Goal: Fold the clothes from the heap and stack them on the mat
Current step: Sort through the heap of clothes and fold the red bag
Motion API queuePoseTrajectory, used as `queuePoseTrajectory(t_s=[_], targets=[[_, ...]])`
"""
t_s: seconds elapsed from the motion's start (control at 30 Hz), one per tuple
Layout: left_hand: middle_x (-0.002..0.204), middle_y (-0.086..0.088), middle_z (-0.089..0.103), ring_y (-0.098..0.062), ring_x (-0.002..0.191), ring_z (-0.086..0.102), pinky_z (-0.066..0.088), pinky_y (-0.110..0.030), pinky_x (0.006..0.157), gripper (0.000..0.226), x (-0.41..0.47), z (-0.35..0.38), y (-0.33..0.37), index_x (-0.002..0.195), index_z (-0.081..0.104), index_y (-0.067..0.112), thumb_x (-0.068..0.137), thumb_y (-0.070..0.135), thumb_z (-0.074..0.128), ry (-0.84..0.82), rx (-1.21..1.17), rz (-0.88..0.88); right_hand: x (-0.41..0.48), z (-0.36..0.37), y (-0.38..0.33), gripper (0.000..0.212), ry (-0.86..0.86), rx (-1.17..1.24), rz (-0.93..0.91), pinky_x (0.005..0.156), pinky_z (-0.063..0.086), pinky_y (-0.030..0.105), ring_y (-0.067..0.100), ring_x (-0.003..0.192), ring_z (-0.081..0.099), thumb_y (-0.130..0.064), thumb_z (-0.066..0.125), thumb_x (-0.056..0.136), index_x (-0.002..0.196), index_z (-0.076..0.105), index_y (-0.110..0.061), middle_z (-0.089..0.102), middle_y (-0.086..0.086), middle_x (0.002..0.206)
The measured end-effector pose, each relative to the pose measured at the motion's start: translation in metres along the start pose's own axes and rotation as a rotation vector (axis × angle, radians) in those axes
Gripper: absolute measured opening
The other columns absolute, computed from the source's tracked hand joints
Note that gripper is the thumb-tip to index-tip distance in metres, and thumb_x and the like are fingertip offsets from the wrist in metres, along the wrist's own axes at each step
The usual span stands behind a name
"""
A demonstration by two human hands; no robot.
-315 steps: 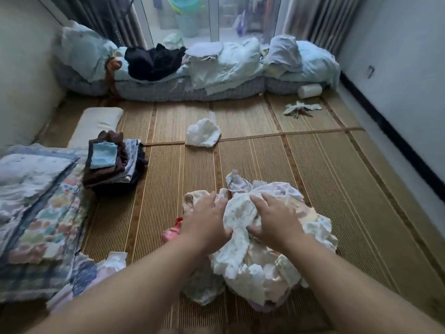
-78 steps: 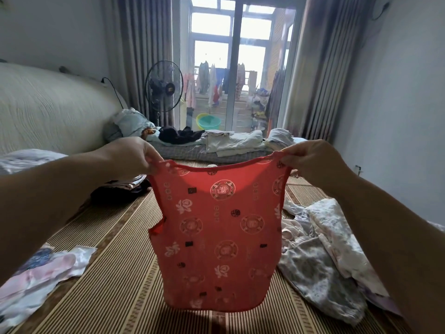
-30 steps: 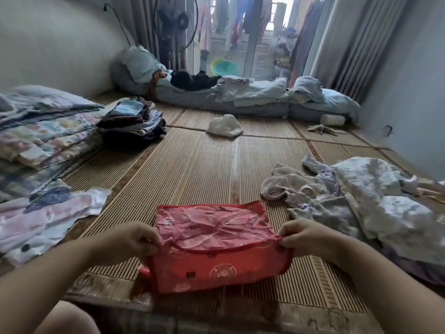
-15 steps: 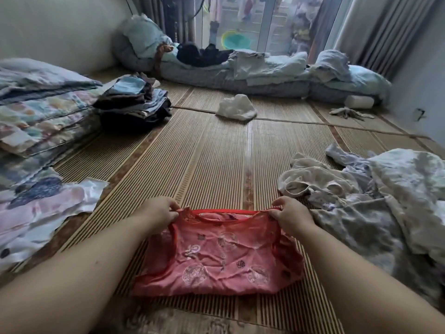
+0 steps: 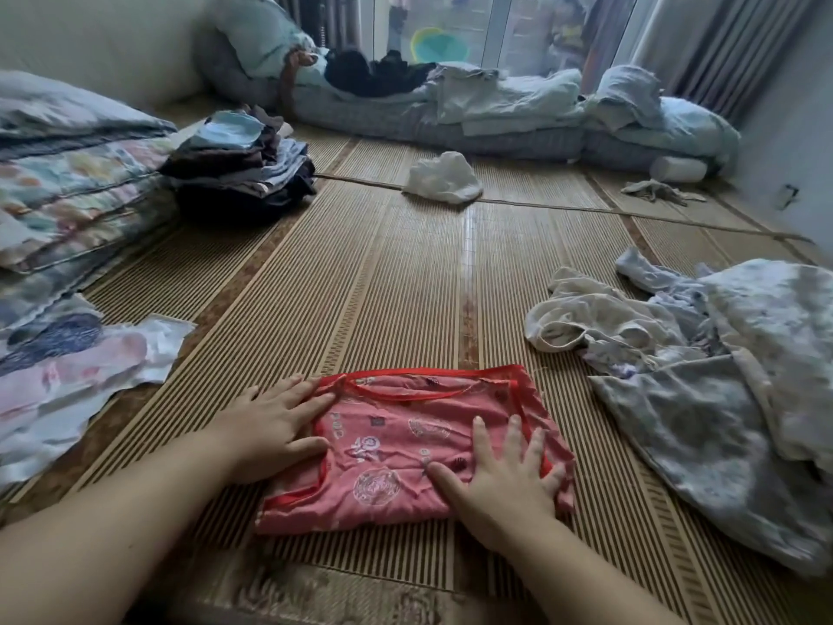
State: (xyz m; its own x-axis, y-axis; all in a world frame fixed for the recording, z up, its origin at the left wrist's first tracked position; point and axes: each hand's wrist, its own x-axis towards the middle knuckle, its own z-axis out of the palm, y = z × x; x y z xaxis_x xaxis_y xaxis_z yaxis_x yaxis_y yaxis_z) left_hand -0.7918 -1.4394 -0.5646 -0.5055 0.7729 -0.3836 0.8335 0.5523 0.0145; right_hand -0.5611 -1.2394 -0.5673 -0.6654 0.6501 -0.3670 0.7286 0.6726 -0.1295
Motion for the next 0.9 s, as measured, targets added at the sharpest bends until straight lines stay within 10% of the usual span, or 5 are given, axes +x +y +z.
queuePoseTrajectory(t_s=[0.47,0.67,0.8,0.9], targets=[[0.160,0.004,-0.005,-0.028,0.144,-0.002,0.002,-0.058,0.114,0.100,-0.023,0.001,0.054,0.150,0.007,0.040,0.066,0.089,0.028,-0.010,-0.372,-0.375,0.134,-0.074,0.013,0.091,-0.005,-0.446,-0.548,0.111,-0.020,0.050,0.018,0.137,-0.034,-0.091,0.023,0.070,0.143,-0.014,-0.052,-0.027,-0.013,0.150],[0.154,0.026,-0.007,-0.002,0.143,-0.011,0.001,-0.041,0.115,0.091,-0.015,-0.026,0.026,0.147,0.007,0.050,0.071,0.083,0.044,0.054,-0.290,0.134,0.020,-0.021,-0.024,0.080,0.223,0.203,-0.903,0.118,0.019,0.042,0.001,0.141,0.019,-0.079,0.047,0.076,0.144,0.030,-0.043,0.032,-0.018,0.151],[0.159,0.018,0.009,0.001,0.143,0.004,0.010,-0.034,0.116,0.079,-0.021,-0.027,0.016,0.148,0.022,0.044,0.079,0.067,0.052,-0.056,-0.363,0.239,-0.025,0.014,-0.029,0.093,0.002,0.047,-0.896,0.113,-0.013,0.033,-0.006,0.140,-0.020,-0.082,0.051,0.068,0.143,0.002,-0.059,-0.003,-0.024,0.157],[0.160,0.014,-0.003,-0.004,0.145,-0.004,0.002,-0.038,0.117,0.088,-0.031,-0.020,0.029,0.150,0.011,0.041,0.074,0.062,0.050,-0.102,-0.271,0.215,-0.031,0.015,-0.018,0.070,0.046,0.001,-0.763,0.115,-0.011,0.038,-0.005,0.138,-0.018,-0.074,0.044,0.081,0.143,0.018,-0.056,0.003,-0.021,0.158]])
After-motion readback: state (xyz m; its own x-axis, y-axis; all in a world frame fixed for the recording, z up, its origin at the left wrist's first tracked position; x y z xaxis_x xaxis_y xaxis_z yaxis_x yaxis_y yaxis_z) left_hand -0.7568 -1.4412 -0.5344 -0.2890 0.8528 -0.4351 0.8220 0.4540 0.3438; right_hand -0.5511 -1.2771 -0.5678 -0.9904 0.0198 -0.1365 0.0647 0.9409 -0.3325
